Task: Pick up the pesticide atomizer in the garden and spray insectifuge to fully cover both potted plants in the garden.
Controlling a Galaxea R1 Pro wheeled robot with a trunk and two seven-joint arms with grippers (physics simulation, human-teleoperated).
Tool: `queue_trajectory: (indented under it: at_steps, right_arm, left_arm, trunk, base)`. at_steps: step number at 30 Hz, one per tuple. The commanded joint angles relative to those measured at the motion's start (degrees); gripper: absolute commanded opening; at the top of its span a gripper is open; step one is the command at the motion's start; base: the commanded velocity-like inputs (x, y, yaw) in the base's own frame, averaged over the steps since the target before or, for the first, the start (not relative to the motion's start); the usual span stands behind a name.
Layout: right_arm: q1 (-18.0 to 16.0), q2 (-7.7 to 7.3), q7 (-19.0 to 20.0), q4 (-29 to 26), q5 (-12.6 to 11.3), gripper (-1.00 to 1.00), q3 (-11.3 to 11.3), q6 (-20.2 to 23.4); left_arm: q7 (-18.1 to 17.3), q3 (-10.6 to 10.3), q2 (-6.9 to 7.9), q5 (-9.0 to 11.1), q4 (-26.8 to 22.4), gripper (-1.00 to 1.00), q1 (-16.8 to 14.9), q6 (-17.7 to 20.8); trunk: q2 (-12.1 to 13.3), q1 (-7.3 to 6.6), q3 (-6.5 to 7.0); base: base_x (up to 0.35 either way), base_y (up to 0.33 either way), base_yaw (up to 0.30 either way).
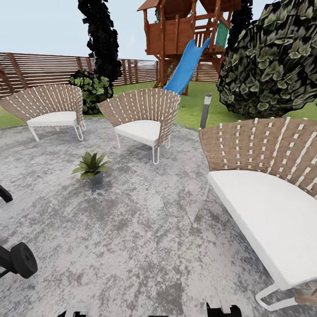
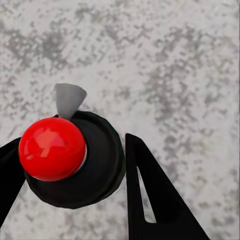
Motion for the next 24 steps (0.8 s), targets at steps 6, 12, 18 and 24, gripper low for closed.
queue_trajectory:
  at_steps: [6,12,18,24]
  right_arm:
    - [0.01,-0.01,-0.23,-0.07,-0.33,1.0,0.49,-0.04]
    - [0.01,-0.01,-0.23,-0.07,-0.33,1.0,0.49,-0.04]
    - [0.01,-0.01,-0.22,-0.07,-0.33,1.0,0.49,-0.04]
    - [0.01,-0.01,-0.22,-0.07,-0.33,1.0,0.49,-0.04]
  left_arm:
    - [-0.2,0.5,-0.01,-0.44,0.04,-1.0,-0.05,-0.2]
    - [-0.2,0.47,-0.01,-0.44,0.07,-1.0,-0.05,-0.2]
    - [-0.12,0.44,-0.01,-0.44,0.04,-1.0,-0.05,-0.2]
    - [-0.11,0.44,-0.01,-0.42,0.04,-1.0,-0.05,-0.2]
  trunk:
    - [-0.01,0.02,-0.05]
    - [-0.01,0.02,-0.05]
    - [-0.01,0.02,-0.05]
    - [-0.01,0.02,-0.05]
  base:
    - [0.331,-0.1,0.276]
    - [0.179,-0.051,0.276]
    - [0.04,-0.002,0.277]
    - [0.216,-0.084,0.277]
